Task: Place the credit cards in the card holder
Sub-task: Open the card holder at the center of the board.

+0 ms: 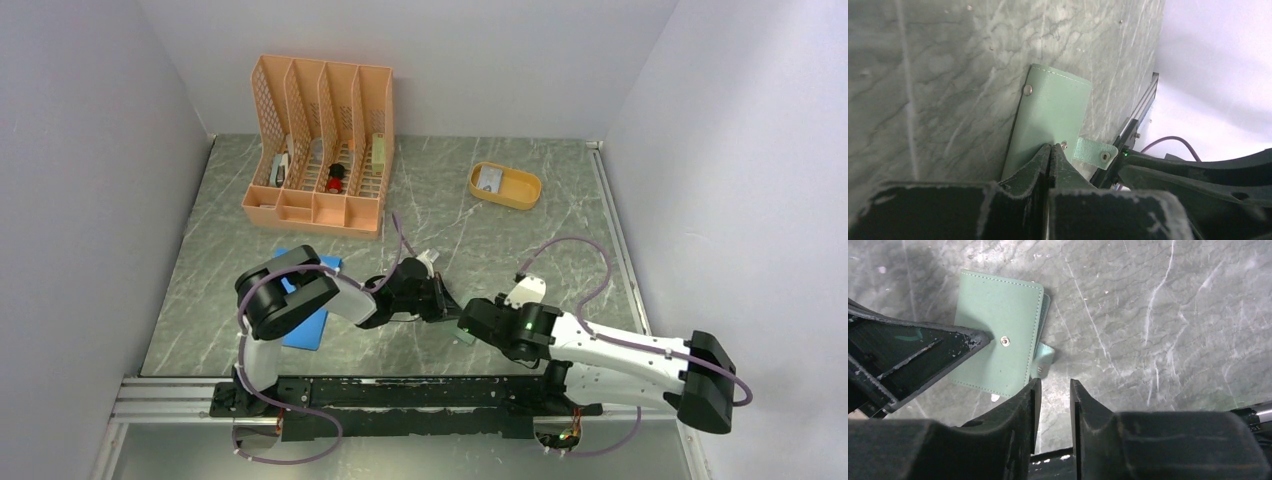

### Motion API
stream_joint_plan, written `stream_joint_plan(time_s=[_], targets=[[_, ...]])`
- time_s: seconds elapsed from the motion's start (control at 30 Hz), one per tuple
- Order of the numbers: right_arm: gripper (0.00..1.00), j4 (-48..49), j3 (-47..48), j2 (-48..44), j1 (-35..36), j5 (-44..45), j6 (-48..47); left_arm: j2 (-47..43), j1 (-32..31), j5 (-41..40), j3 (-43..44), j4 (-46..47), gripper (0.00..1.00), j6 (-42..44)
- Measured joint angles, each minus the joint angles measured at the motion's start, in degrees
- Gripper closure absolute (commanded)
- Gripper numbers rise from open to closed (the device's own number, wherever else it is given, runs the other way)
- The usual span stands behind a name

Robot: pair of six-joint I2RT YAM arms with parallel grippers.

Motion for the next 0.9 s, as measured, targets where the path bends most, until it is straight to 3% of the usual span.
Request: stream_joint_plan(time_s=[0.07, 0.17, 0.47, 0.67, 0.77, 0.9], targets=[[0.43, -0.59, 0.28, -2.01, -0.02, -0.55, -0.57, -0.9, 0.2, -0.98, -0.74, -0.31, 0.95, 0.15], [0.31, 0.68, 0.44, -4.02, -0.31, -1.55, -2.6, -2.21, 0.68, -2.21, -2.05, -0.57, 0.95, 0.15], [0.28, 14.21, -1.05, -1.33, -8.11, -8.7, -11.56, -5.31, 1.07, -5.42, -4.57, -2.08, 0.95, 0.2], [0.41, 20.41, -3.74, 3.5, -13.27, -12.52, -16.35, -5.99, 1.07, -6.03, -5.03, -2.6, 0.95, 0.28], [0.54, 21.59, -6.05, 4.96, -15.61, -13.16, -17.88, -6.4, 1.14, -6.36, -5.35, -2.82, 0.95, 0.33], [0.81, 23.23, -7.82, 3.72, -16.68, -13.88, -18.82, -6.75, 1.18, -6.62, -5.51, -3.19, 0.95, 0.37]])
